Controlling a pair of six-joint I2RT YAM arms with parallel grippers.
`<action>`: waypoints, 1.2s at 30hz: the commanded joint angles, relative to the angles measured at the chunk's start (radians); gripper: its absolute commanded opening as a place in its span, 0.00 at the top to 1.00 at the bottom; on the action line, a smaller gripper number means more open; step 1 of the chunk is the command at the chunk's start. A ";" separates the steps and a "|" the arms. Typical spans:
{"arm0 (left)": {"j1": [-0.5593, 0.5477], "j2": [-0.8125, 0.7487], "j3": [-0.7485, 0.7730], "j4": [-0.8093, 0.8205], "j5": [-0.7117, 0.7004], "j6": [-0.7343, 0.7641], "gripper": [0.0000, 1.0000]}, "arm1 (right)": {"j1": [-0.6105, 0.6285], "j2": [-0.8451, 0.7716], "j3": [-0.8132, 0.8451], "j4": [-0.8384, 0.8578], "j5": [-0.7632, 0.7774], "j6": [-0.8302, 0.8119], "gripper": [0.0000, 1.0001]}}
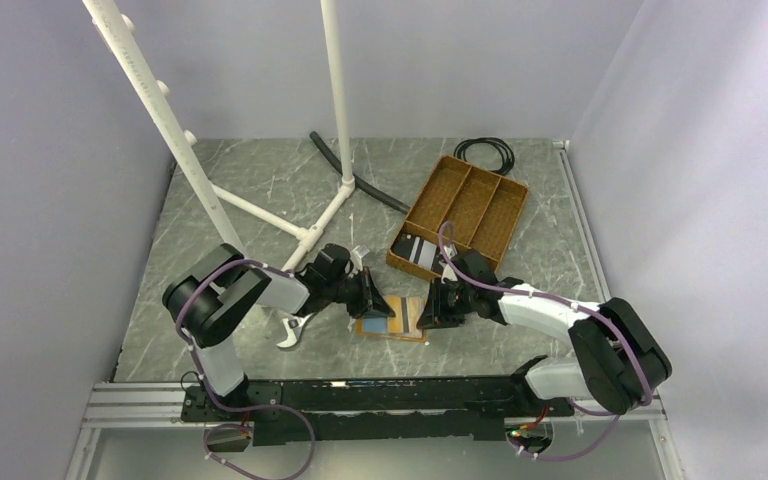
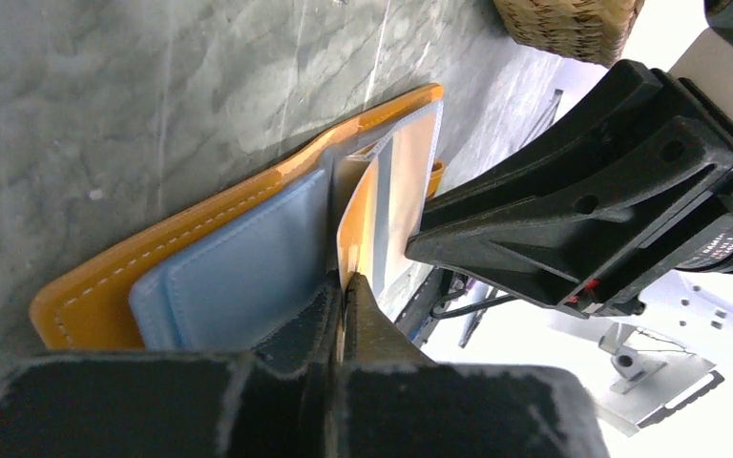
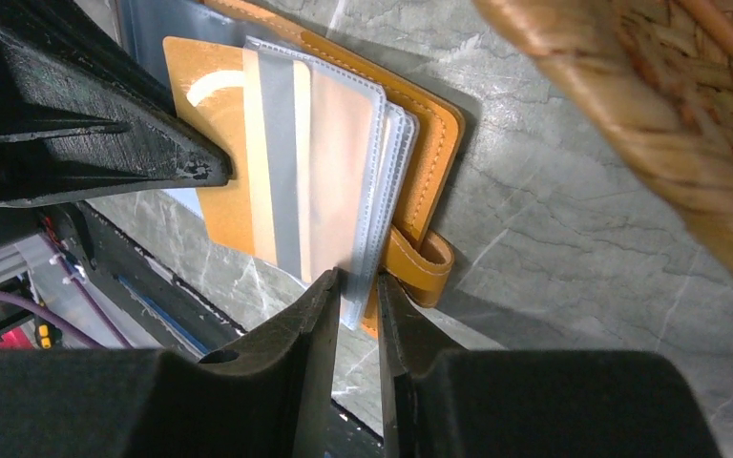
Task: Put the credit cards into the card holder
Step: Insert the credit card into the card holder.
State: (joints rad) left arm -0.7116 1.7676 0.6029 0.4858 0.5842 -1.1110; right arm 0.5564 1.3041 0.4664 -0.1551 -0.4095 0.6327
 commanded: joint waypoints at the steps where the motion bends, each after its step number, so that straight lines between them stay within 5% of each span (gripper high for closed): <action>1: -0.002 0.019 0.044 -0.122 -0.038 0.086 0.91 | 0.011 0.032 -0.030 -0.019 0.035 -0.012 0.77; 5: -0.006 -0.088 0.083 -0.368 -0.128 0.130 0.46 | 0.011 0.012 -0.010 -0.059 0.066 -0.028 0.77; 7: -0.010 -0.134 0.129 -0.514 -0.187 0.172 0.38 | 0.011 0.015 -0.001 -0.074 0.076 -0.037 0.77; 10: -0.024 -0.152 0.182 -0.630 -0.247 0.219 0.38 | 0.011 0.033 0.008 -0.072 0.076 -0.046 0.78; 18: -0.065 -0.039 0.257 -0.595 -0.233 0.228 0.42 | 0.011 0.020 0.014 -0.072 0.079 -0.034 0.80; 25: -0.114 -0.013 0.222 -0.344 -0.178 0.215 0.58 | 0.011 0.042 0.012 -0.042 0.068 -0.036 0.85; 36: -0.170 -0.034 0.255 -0.404 -0.201 0.237 0.43 | 0.008 0.000 0.038 -0.102 0.104 -0.040 0.81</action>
State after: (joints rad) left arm -0.8555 1.7405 0.8513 0.0933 0.3614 -0.8627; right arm 0.5629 1.3212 0.4923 -0.1951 -0.4061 0.6174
